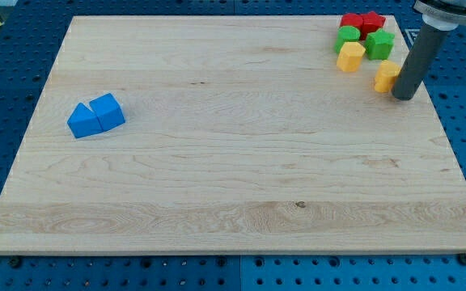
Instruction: Move the arm away from the yellow blocks
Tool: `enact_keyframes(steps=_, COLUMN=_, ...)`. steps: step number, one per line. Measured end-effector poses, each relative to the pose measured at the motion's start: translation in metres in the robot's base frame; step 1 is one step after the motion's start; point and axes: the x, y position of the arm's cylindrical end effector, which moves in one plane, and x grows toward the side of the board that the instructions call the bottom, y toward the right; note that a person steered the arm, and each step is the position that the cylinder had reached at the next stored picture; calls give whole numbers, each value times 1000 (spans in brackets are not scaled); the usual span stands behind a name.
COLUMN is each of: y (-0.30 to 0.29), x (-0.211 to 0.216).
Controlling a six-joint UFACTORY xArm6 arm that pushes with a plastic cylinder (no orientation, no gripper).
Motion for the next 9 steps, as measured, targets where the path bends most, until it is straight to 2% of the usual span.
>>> enact_keyframes(steps=4, y=0, x=-36)
enact_keyframes(steps=5, y=0, x=-36)
enact_keyframes(steps=6, y=-4, x=-18)
enact_keyframes(steps=9, y=-7, x=-25)
